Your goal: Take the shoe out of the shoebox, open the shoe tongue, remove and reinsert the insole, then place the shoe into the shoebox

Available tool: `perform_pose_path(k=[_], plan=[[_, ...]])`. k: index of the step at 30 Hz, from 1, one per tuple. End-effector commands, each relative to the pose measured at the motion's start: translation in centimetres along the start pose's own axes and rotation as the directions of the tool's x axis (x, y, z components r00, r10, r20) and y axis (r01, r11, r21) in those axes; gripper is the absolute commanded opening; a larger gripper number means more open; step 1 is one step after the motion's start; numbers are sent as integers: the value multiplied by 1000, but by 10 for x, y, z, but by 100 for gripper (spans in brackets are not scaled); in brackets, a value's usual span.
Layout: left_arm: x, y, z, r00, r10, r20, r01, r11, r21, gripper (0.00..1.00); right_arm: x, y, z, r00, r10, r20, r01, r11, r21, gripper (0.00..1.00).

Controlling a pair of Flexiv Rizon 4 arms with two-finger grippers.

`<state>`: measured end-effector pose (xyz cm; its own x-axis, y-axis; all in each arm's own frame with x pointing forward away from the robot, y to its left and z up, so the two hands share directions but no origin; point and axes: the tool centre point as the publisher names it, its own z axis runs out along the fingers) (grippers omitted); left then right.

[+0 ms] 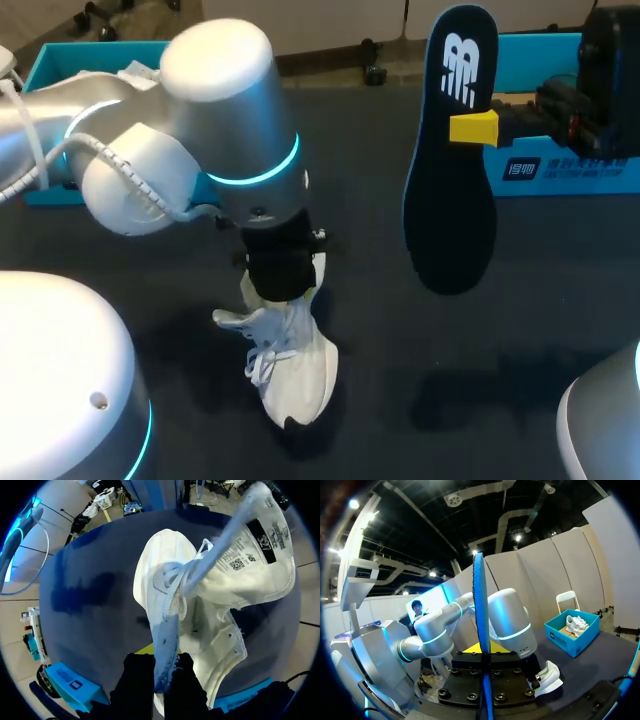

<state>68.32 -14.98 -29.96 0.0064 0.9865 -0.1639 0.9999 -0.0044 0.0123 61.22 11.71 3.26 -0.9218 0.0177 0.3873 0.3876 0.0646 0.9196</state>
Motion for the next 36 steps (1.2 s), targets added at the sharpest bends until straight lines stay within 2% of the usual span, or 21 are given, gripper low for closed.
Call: perform_pose_path(k=[1,12,16,36], plan=[[-14,3,14,1000,18,-26,-18,1000,10,0,-2,1,2,1000,2,0,-2,1000,3,0],[-22,4,41,998,39,-39,-36,997,71,0,-2,1,2,1000,2,0,-2,1000,3,0],[-26,5,52,997,31,-77,-24,996,90,0,-2,1,2,1000,2,0,-2,1000,3,0],[-42,10,94,992,45,-117,-32,993,114,0,-2,1,2,1000,2,0,-2,1000,3,0]])
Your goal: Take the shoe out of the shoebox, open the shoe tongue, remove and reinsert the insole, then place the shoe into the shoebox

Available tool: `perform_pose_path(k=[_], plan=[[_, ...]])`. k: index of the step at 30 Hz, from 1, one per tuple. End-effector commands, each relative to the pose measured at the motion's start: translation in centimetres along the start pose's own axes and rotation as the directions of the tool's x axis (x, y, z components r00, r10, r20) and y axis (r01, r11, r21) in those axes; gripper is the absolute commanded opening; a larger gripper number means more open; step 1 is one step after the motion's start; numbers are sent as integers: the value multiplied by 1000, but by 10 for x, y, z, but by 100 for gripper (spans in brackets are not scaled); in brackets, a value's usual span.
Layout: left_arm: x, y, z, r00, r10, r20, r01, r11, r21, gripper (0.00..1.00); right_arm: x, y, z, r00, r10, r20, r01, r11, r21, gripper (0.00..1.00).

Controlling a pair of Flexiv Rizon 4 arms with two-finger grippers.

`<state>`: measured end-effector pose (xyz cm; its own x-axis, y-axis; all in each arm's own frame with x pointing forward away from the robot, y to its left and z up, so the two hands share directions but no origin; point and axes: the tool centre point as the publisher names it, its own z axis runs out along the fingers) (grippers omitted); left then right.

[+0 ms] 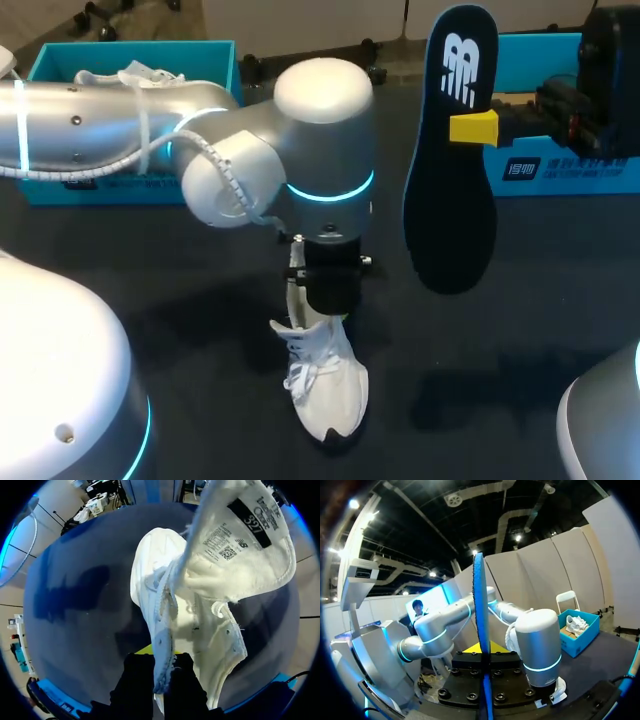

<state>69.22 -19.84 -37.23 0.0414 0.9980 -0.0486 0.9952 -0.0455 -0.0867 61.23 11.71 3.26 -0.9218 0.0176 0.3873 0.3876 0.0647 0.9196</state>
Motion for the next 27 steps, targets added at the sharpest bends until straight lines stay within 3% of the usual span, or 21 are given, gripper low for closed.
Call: perform_pose_path(k=[1,8,9,17,18,19,27], plan=[[-8,4,15,1000,13,0,-13,1000,11,0,-2,1,2,1000,2,0,-2,1000,3,0],[-10,4,22,999,30,22,-30,1000,5,0,-2,1,2,1000,2,0,-2,1000,3,0],[-10,4,22,999,28,26,-28,1000,5,4,-2,1,2,1000,2,0,-2,1000,3,0],[-10,3,4,996,32,81,-30,999,-22,67,-2,1,2,1000,2,0,-2,1000,3,0],[-9,4,-1,995,33,98,-31,999,-28,78,-2,1,2,1000,2,0,-2,1000,3,0],[-8,4,-7,992,32,121,-28,999,-32,97,-2,1,2,1000,2,0,-2,1000,3,0],[8,8,-71,932,30,361,6,995,-97,100,-2,1,2,1000,2,0,-2,1000,3,0]])
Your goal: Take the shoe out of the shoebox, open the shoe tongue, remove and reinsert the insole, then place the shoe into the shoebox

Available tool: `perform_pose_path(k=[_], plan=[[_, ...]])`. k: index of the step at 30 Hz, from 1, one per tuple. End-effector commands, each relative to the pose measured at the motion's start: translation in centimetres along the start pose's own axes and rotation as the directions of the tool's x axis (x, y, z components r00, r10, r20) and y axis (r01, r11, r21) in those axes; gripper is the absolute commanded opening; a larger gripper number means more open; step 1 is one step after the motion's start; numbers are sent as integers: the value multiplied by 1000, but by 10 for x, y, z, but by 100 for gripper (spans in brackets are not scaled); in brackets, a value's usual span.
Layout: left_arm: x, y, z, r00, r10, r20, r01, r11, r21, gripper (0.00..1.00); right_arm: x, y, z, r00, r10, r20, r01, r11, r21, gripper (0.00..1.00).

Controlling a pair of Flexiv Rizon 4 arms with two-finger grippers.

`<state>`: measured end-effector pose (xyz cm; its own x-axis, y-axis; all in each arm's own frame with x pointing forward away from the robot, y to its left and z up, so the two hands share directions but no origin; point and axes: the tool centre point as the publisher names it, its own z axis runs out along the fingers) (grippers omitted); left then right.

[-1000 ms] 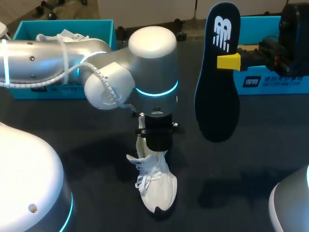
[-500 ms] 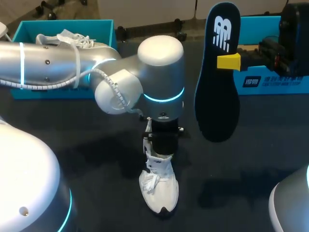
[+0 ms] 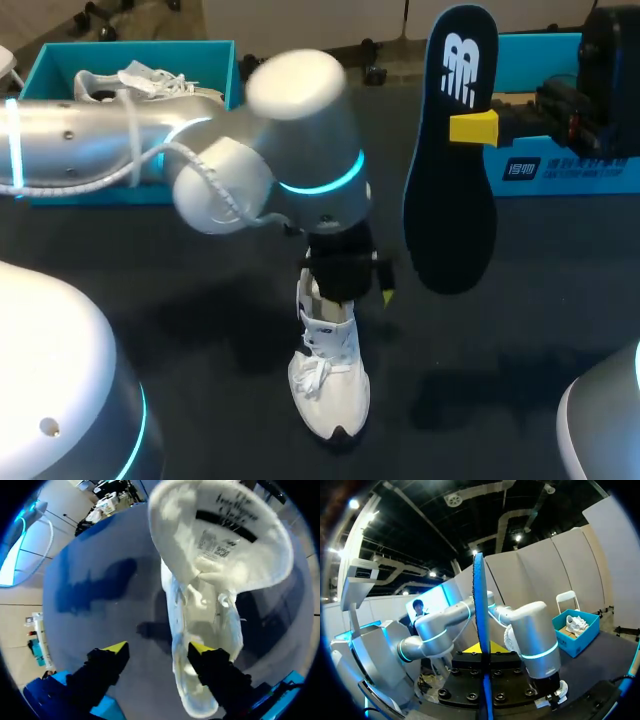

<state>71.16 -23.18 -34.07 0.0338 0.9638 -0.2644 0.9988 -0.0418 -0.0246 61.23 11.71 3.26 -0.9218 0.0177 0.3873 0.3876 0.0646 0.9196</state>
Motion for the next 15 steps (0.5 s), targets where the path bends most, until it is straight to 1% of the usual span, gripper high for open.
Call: perform_pose_path(k=[1,5,8,10,15], plan=[[32,-6,-56,984,3,176,5,999,-45,100,-2,1,2,1000,2,0,-2,1000,3,0],[32,1,-83,958,8,285,11,998,-65,100,-2,1,2,1000,2,0,-2,1000,3,0],[32,4,-99,931,10,365,18,997,-75,100,-2,1,2,1000,2,0,-2,1000,3,0],[32,6,-108,904,17,426,22,996,-86,100,-2,1,2,1000,2,0,-2,1000,3,0],[29,11,-125,842,30,539,33,994,-107,100,-2,1,2,1000,2,0,-2,1000,3,0]])
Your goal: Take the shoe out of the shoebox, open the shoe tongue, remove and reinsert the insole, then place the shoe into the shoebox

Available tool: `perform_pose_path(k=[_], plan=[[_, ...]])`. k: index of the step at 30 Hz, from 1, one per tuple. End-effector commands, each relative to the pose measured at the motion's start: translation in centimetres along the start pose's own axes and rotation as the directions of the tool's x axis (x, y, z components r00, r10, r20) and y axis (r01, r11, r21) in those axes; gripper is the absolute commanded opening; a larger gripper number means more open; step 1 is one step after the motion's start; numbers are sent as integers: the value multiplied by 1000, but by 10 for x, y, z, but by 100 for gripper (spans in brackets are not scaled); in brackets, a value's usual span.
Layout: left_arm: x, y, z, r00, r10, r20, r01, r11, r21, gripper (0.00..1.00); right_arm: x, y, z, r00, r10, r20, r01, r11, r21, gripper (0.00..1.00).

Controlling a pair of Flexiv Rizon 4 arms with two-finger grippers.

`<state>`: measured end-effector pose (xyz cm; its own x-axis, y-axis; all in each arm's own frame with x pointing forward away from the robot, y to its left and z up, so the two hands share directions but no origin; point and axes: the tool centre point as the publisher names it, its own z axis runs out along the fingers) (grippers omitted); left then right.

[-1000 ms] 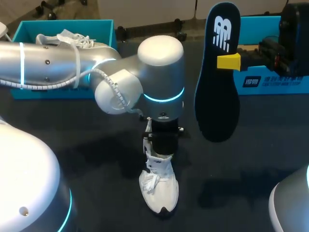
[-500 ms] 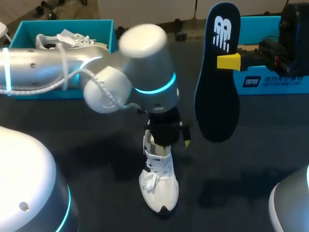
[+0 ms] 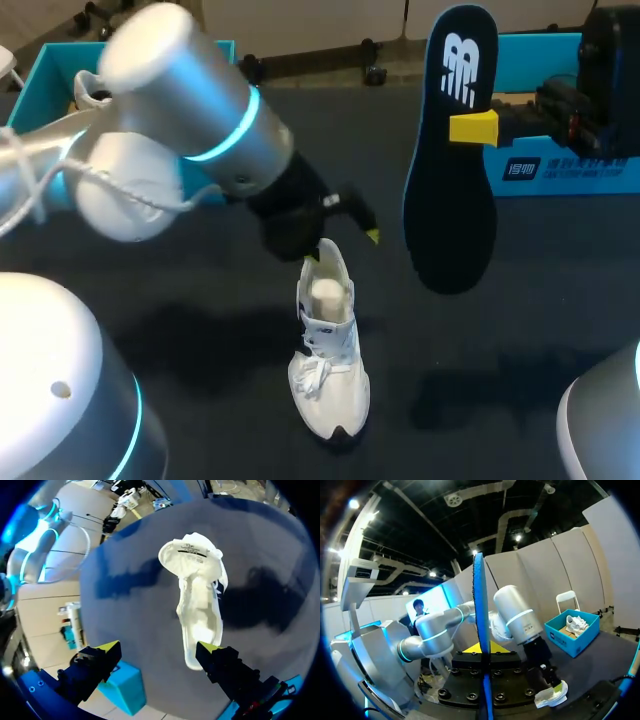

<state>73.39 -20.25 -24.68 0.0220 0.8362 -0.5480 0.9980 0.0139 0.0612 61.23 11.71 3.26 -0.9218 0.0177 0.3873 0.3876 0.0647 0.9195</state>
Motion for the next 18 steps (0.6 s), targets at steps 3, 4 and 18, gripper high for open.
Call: perform_pose_path(k=[3,4,18], plan=[[10,-1,-38,948,3,317,0,1000,-10,100,-2,1,2,1000,2,0,-2,1000,3,0],[9,0,-39,942,3,336,0,1000,-11,100,-2,1,2,1000,2,0,-2,1000,3,0],[-9,4,-52,881,-6,472,-23,998,57,100,-2,1,2,1000,2,0,-2,1000,3,0]])
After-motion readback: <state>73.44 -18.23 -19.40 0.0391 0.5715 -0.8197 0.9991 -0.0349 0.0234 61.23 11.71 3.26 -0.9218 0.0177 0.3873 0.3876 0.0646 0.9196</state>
